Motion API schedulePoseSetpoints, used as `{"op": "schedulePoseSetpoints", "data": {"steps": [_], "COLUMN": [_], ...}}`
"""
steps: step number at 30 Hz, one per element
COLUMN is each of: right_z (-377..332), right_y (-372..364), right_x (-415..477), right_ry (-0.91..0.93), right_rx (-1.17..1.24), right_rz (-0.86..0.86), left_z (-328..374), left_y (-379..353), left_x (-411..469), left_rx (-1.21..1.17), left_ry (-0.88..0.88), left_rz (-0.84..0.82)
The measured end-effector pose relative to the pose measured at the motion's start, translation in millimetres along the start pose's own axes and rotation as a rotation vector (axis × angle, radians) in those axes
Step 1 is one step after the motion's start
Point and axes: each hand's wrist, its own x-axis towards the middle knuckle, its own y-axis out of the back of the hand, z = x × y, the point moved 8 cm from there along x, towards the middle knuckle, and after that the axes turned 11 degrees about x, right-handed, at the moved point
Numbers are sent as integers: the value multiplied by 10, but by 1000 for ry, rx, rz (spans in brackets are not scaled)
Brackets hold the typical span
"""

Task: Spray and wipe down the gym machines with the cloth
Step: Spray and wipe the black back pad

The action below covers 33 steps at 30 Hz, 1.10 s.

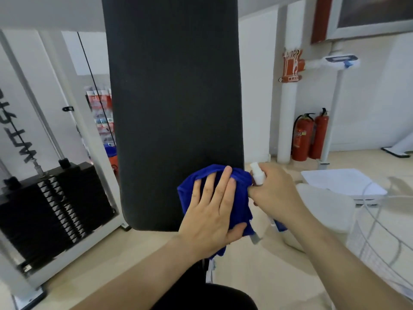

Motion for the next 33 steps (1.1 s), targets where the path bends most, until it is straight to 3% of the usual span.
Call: {"op": "schedulePoseSetpoints", "data": {"steps": [4,7,13,18,20,24,28,30,33], "right_z": [161,-34,-589,-636,-612,-488,-414,-429,-422], "right_y": [26,6,-265,-393,-369,-257,-233,-256,-295], "right_x": [-45,-63,40,133,164,179,223,255,258], "right_ry": [-139,-79,72,31,-11,-100,-91,-66,-65], "right_rx": [241,266,290,358,462,827,856,842,792], "right_rz": [-18,-55,-112,-61,-35,10,-25,-46,-85], "left_z": [12,-225,-1573,-1792,-1550,-704,-759,-1303,-2303], "left_y": [30,87,20,141,299,505,495,464,356], "left_x": [66,16,-410,-274,44,679,696,583,133], "left_rx": [-22,-58,-270,-476,-409,-246,-101,-124,-483], "left_ry": [-105,-136,430,787,696,255,33,208,796], "left_rz": [117,193,224,239,244,262,315,365,482]}}
